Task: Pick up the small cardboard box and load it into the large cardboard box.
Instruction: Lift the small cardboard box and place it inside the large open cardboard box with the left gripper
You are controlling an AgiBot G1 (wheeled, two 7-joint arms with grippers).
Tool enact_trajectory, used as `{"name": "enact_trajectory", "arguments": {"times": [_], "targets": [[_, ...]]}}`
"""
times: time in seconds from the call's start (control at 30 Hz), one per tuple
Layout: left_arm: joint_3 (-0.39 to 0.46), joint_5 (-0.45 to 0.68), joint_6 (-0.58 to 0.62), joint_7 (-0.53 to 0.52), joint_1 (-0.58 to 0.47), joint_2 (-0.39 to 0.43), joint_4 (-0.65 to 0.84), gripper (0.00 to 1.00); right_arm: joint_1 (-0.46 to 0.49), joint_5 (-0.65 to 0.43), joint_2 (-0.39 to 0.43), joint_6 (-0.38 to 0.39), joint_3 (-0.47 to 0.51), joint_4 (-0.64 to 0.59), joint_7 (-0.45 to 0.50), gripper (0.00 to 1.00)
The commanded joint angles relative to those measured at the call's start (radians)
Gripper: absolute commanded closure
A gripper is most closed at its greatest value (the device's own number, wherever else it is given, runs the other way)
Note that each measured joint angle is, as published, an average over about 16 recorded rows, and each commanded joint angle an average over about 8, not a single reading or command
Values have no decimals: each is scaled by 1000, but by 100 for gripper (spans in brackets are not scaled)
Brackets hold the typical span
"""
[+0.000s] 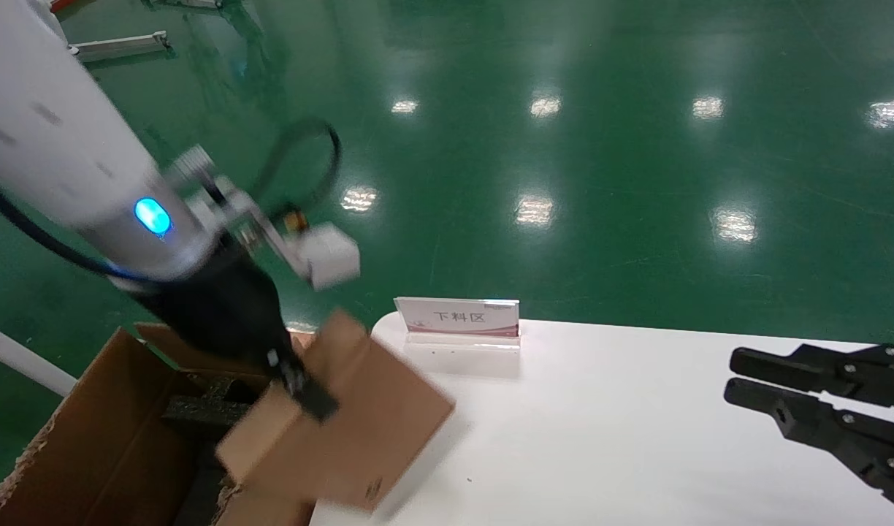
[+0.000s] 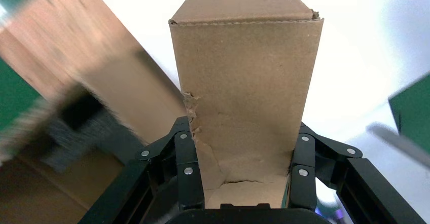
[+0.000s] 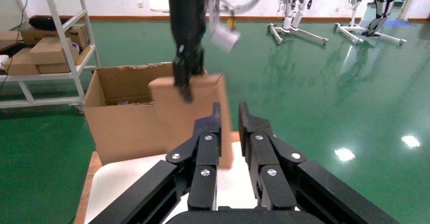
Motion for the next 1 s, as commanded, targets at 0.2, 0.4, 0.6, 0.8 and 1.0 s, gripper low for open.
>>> {"name": "enact_trajectory", "arguments": {"times": [0.2, 0.4, 0.6, 0.8, 1.0], "targets": [[-113, 31, 32, 31, -161, -76, 0, 100, 0, 0, 0, 0, 0, 0, 0, 0], [-153, 98, 64, 49, -270, -116, -7, 100, 0, 0, 0, 0, 0, 0, 0, 0], [-82, 137, 85, 57, -350, -115, -16, 100, 0, 0, 0, 0, 0, 0, 0, 0], [70, 127, 94, 48, -448, -110, -27, 100, 0, 0, 0, 0, 0, 0, 0, 0], [315, 51, 99, 12, -570, -44, -38, 100, 0, 0, 0, 0, 0, 0, 0, 0]]}}
